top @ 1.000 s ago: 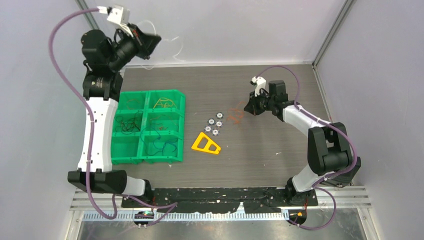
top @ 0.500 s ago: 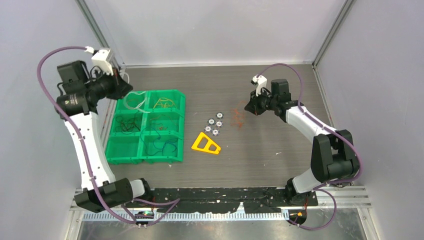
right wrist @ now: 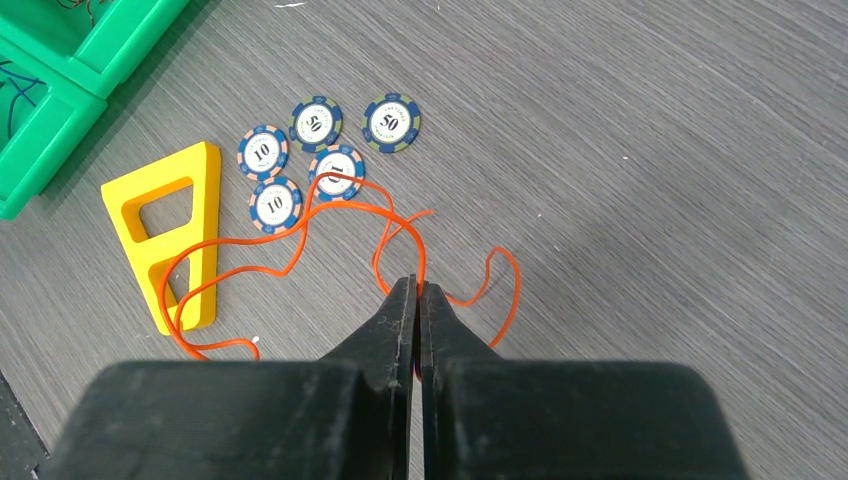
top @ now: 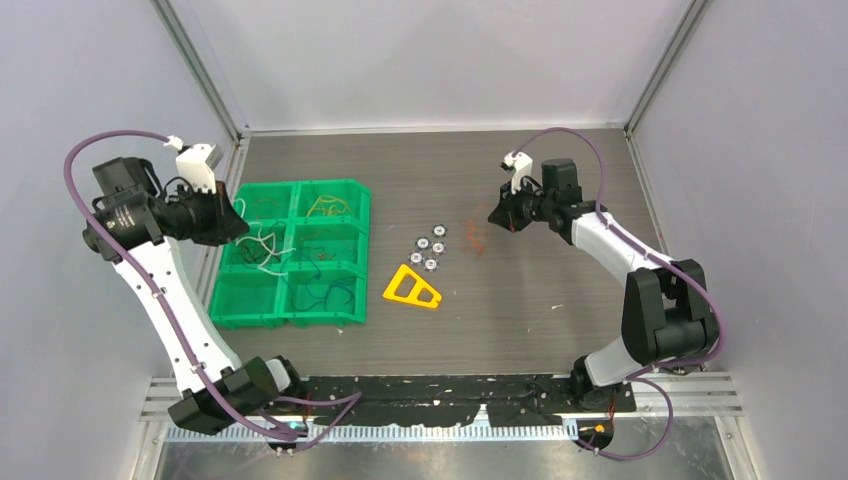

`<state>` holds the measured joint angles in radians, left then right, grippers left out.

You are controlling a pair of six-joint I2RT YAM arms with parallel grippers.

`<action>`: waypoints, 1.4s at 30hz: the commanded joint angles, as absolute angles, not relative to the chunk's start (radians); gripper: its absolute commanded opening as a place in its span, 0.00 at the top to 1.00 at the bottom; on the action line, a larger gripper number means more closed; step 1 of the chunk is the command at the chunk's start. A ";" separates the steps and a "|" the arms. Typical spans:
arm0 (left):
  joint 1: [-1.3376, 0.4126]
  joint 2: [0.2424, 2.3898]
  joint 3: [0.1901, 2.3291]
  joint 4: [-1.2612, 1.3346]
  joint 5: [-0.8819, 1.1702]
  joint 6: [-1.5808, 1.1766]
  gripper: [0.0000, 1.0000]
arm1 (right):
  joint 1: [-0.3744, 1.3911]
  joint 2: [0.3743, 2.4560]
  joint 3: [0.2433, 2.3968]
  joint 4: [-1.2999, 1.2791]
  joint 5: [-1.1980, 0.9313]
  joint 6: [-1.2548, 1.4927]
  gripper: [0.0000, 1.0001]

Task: Untangle the cables

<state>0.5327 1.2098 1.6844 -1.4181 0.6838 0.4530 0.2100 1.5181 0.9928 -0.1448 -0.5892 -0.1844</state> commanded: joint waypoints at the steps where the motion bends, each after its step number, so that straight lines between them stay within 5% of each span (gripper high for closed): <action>1: 0.567 1.225 1.697 -1.525 0.728 0.533 1.00 | 0.212 1.497 1.033 -0.127 -0.614 -0.204 0.95; 26: 0.618 1.144 1.455 -1.408 0.616 0.476 1.00 | 0.211 1.571 1.121 -0.167 -0.649 -0.198 0.95; 42: 0.716 1.318 1.304 -1.166 0.510 0.504 1.00 | 0.204 1.568 1.152 -0.279 -0.641 -0.245 0.95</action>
<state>0.6716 1.2583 1.3010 -1.2621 0.5453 0.4644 0.2089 1.5719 1.1042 -0.2558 -0.6304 -0.2165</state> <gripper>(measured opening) 0.009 0.070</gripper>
